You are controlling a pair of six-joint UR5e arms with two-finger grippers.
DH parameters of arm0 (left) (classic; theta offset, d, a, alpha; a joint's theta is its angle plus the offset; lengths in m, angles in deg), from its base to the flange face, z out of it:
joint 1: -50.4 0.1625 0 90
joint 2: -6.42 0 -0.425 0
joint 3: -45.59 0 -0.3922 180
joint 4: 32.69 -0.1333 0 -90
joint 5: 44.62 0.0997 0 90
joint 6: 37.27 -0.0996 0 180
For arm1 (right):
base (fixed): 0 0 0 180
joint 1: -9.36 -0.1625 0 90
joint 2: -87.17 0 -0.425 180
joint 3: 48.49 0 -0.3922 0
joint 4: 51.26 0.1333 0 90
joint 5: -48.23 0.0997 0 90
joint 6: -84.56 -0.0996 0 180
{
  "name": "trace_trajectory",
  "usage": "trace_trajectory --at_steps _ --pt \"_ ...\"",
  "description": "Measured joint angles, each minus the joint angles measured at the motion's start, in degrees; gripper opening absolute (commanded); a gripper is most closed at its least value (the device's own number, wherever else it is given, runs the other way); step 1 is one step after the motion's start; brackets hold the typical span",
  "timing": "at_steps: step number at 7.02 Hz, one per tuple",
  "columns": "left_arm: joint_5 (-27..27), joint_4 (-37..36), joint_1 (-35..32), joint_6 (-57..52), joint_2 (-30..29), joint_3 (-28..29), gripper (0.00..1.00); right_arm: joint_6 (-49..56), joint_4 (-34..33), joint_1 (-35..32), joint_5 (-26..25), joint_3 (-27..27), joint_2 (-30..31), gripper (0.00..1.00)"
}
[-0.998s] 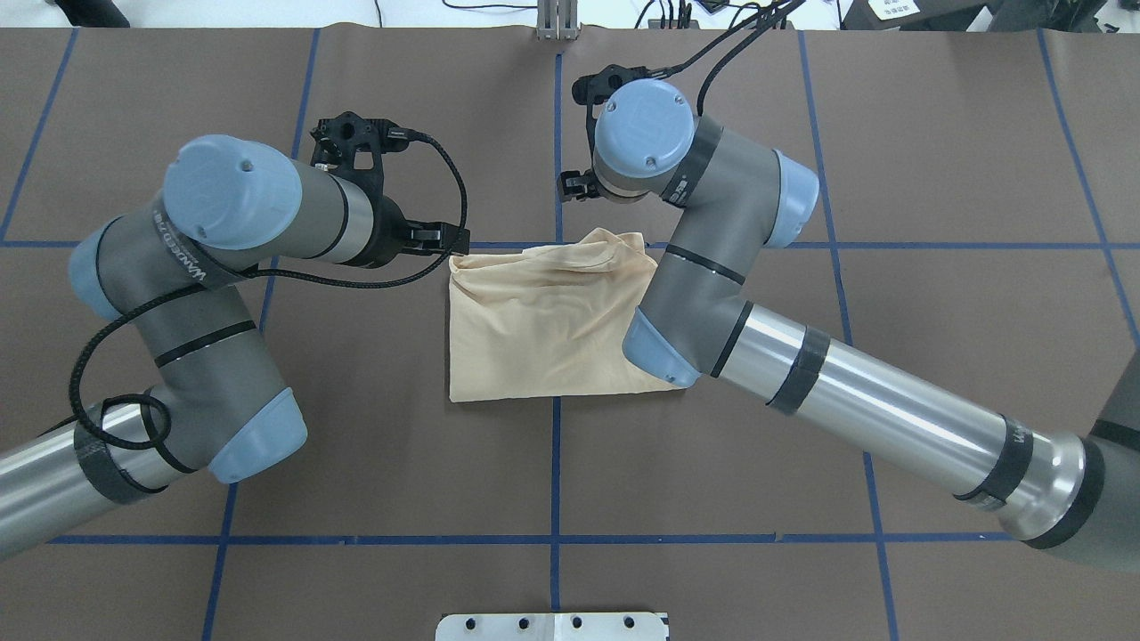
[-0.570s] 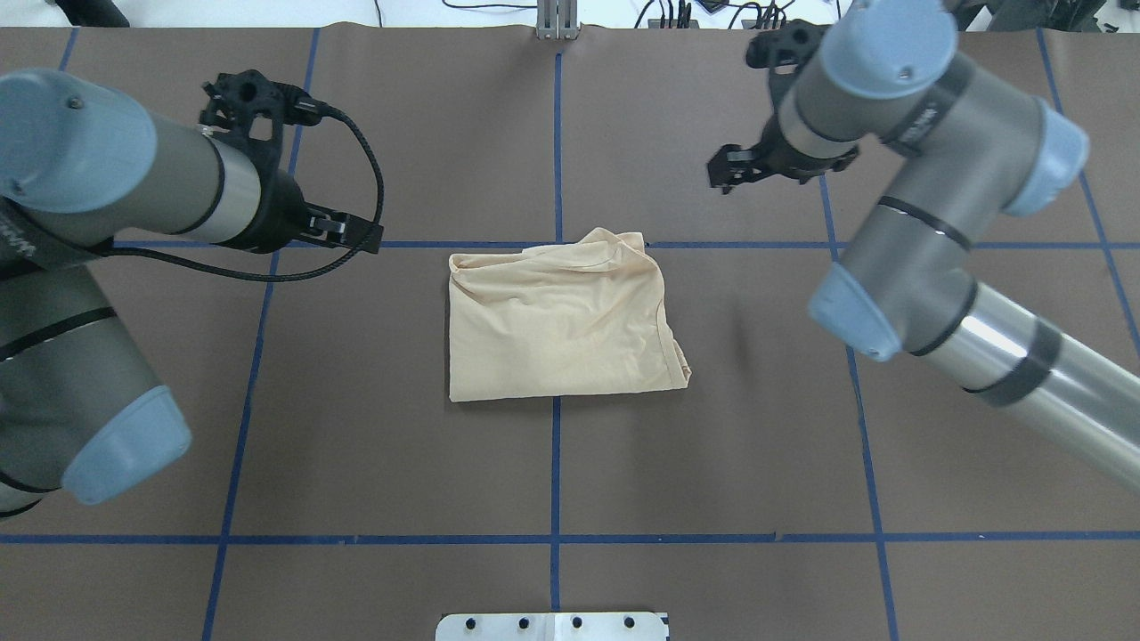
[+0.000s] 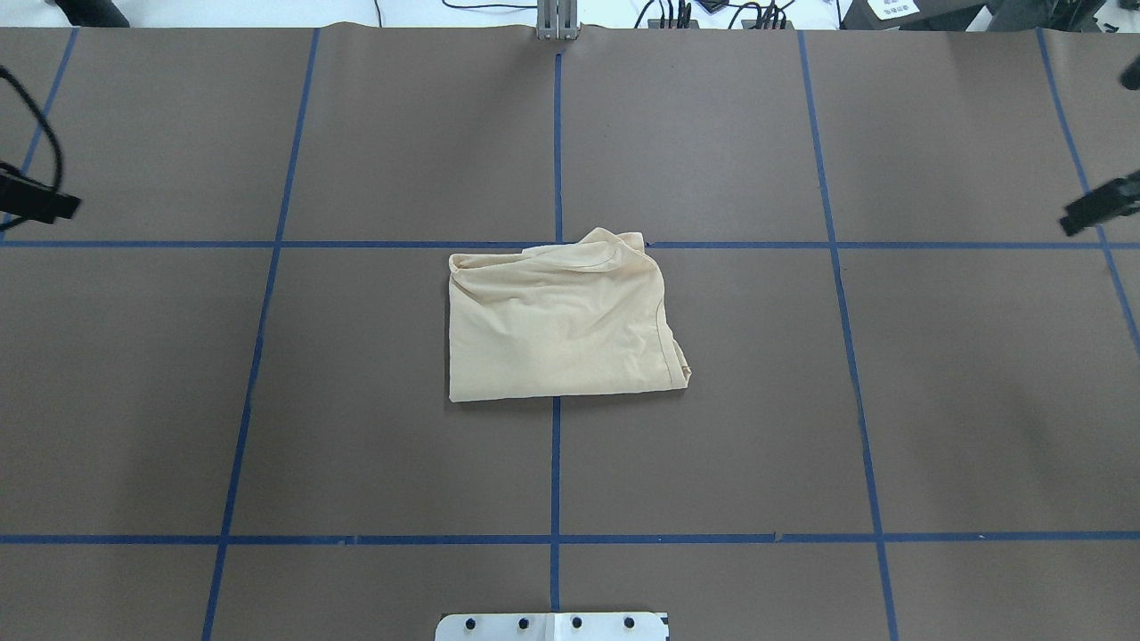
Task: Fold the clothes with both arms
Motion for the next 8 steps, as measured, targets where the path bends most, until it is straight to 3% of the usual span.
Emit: trace_trajectory --at_steps 2,4,8 --pt "-3.7 -0.1 -10.8 -12.5 5.3 4.9 1.00 14.4 0.0 -11.5 3.8 -6.5 7.7 1.00" --pt "-6.8 -0.1 -17.5 -16.5 7.8 12.5 1.00 20.0 -0.3 -17.8 4.5 -11.0 10.9 1.00" --pt "-11.6 -2.8 -20.0 -16.6 9.1 17.5 1.00 16.7 0.1 -18.2 11.5 -11.1 10.5 1.00"
